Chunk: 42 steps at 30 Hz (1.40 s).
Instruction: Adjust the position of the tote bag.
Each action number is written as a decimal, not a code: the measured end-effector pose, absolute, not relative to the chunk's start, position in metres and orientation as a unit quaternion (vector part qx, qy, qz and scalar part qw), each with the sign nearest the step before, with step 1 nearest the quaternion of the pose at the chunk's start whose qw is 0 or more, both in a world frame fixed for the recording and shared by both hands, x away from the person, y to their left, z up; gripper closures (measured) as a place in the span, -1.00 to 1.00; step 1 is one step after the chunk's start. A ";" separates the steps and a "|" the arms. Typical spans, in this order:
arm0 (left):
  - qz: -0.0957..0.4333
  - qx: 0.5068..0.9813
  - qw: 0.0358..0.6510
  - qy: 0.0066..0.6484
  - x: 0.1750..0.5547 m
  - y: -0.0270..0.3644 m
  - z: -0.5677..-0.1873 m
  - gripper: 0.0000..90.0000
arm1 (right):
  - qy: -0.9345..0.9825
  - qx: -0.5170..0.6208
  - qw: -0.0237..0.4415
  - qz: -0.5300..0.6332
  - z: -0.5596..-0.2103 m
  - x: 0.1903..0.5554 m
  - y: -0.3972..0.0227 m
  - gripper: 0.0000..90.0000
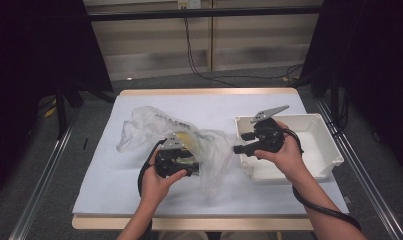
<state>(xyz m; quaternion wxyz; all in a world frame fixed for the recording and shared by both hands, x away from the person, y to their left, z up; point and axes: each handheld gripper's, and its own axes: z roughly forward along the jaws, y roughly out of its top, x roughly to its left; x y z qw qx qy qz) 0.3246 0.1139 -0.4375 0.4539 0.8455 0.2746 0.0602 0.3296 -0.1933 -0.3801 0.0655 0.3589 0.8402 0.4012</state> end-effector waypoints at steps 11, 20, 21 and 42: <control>0.032 0.850 0.445 0.282 0.323 0.111 -0.438 1.00 | 0.844 0.355 0.062 0.396 -0.379 0.327 -0.194 -0.22; 0.031 0.863 0.416 0.284 0.320 0.119 -0.436 1.00 | 0.848 0.347 0.070 0.394 -0.365 0.321 -0.204 -0.32; 0.032 0.859 0.421 0.290 0.320 0.118 -0.437 1.00 | 0.849 0.347 0.071 0.392 -0.364 0.321 -0.204 -0.33; 0.031 0.875 0.394 0.282 0.318 0.108 -0.446 1.00 | 0.856 0.327 0.059 0.396 -0.333 0.331 -0.181 -0.40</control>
